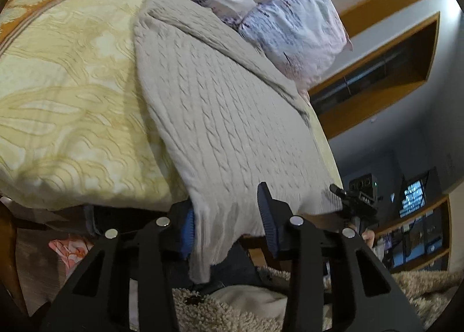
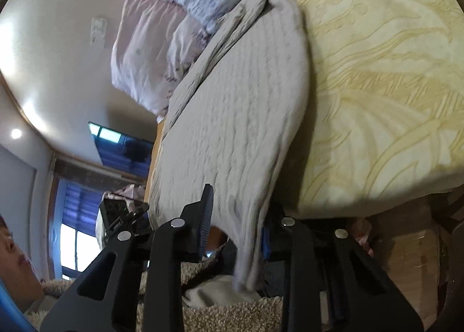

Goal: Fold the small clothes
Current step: 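Move both open tools to the sweater hem, then grasp the hem with the left tool while the right tool grasps it too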

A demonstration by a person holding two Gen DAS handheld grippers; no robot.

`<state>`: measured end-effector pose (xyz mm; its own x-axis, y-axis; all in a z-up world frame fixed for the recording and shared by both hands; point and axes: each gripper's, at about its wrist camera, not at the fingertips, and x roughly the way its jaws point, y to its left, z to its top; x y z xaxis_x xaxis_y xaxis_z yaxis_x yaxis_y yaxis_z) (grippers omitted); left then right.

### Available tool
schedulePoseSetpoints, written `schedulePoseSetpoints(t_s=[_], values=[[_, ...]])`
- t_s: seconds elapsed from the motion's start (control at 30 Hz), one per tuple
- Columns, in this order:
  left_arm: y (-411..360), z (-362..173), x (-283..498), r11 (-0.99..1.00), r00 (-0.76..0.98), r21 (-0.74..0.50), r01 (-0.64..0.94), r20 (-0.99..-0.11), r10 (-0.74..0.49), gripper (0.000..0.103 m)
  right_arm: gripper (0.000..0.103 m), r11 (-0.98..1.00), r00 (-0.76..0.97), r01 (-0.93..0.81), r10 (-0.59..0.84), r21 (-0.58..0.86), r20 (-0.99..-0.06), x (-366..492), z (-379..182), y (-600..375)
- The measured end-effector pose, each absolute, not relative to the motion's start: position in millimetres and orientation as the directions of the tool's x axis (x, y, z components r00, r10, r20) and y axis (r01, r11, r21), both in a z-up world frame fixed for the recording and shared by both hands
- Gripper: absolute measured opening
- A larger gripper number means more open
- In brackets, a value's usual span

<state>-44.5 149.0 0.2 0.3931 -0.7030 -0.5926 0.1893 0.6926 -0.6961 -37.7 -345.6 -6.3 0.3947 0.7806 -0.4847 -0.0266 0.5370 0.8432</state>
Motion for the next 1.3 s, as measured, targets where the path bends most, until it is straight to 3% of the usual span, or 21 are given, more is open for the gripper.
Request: schedulePoseSetpoints(t_s=[0.1,0.13,0.2,0.3,0.57,0.9,1.3], values=[[142.2,-2.1,-47.2,0.701,0.366,-0.684,0.205,-0.610,-0.702,0.035,0.027,0.543,0.379,-0.053,0.787,0.838,-0.486,-40.5,-3.9,-340.1],[141.4,-2.6,-47.7,0.703,0.360,-0.680,0.206,-0.615,-0.701,0.033,0.022,0.548,0.374,-0.059,0.787,0.835,-0.490,-41.1,-3.0,-338.3],[140.5,-2.5,-46.3,0.704,0.353,-0.680,0.205,-0.619,-0.701,0.020,0.014,0.548,0.371,-0.067,0.789,0.834,-0.489,-39.5,-1.6,-336.0],[139.2,-1.2,-44.2,0.720,0.357,-0.662,0.209,-0.633,-0.687,0.007,0.008,0.563,0.391,-0.095,0.780,0.821,-0.489,-38.3,6.0,-332.8],[143.7,20.9,-35.0,0.776,0.443,-0.576,0.257,-0.644,-0.624,0.006,0.007,0.641,0.567,-0.212,0.696,0.738,-0.441,-33.4,50.3,-335.1],[178.1,63.7,14.4,0.794,0.602,-0.562,0.232,-0.558,-0.571,0.006,0.007,0.739,0.729,-0.262,0.573,0.620,-0.374,-9.7,91.9,-334.0],[167.6,96.9,99.9,0.845,0.656,-0.479,0.236,-0.563,-0.502,0.006,0.007,0.807,0.789,-0.268,0.497,0.526,-0.361,43.0,124.8,-320.2]])
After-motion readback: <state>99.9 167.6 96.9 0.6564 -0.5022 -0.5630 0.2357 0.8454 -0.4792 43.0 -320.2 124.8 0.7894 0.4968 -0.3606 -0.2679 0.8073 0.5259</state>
